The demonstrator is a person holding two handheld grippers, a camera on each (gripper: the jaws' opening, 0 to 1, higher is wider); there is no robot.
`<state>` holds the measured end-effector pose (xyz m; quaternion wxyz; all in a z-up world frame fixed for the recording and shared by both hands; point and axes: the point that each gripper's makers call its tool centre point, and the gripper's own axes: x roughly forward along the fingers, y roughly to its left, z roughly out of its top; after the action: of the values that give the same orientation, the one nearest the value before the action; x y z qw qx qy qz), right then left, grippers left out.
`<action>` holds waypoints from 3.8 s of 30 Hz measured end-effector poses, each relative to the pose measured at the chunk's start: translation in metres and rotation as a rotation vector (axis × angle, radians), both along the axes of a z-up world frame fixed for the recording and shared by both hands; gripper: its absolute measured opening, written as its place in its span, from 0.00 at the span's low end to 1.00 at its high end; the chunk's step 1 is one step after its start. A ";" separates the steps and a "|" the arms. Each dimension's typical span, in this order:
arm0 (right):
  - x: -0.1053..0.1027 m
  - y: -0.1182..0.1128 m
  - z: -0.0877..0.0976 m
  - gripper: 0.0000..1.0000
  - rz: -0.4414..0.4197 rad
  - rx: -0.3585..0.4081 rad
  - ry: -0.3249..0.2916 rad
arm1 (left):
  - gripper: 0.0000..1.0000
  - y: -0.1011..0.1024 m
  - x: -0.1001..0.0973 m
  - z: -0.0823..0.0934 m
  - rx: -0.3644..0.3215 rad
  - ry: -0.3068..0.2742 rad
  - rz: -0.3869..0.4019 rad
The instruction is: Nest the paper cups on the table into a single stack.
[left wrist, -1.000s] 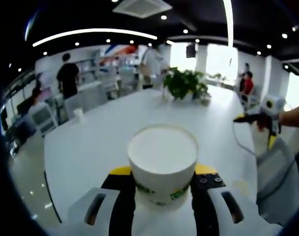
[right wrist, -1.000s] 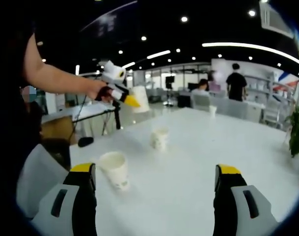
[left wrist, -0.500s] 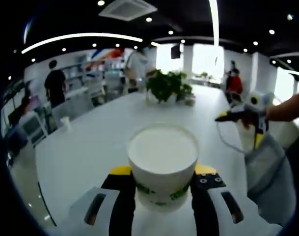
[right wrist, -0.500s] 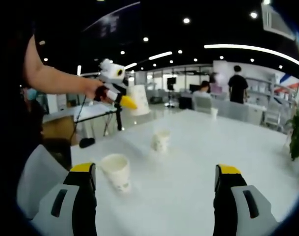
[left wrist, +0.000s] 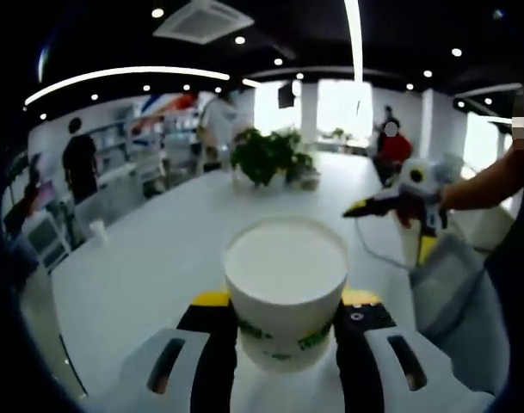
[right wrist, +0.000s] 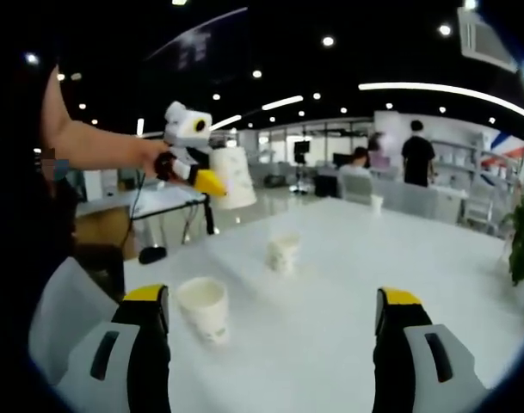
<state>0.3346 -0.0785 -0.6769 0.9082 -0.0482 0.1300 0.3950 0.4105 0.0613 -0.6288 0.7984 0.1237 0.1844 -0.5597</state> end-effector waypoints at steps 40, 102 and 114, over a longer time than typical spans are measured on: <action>0.003 0.033 0.049 0.83 0.070 0.096 -0.039 | 0.42 -0.028 -0.065 0.025 -0.081 -0.011 -0.162; -0.048 0.121 0.138 0.03 0.526 0.457 0.221 | 0.41 -0.016 -0.103 0.061 -0.395 0.090 -0.212; -0.056 0.128 0.148 0.00 0.574 0.454 0.228 | 0.52 -0.010 -0.092 0.059 -0.387 0.073 -0.155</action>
<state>0.2783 0.0490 -0.5286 0.7278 0.1639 0.1207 0.6549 0.3181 0.0510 -0.5698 0.7547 -0.0384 0.0923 -0.6484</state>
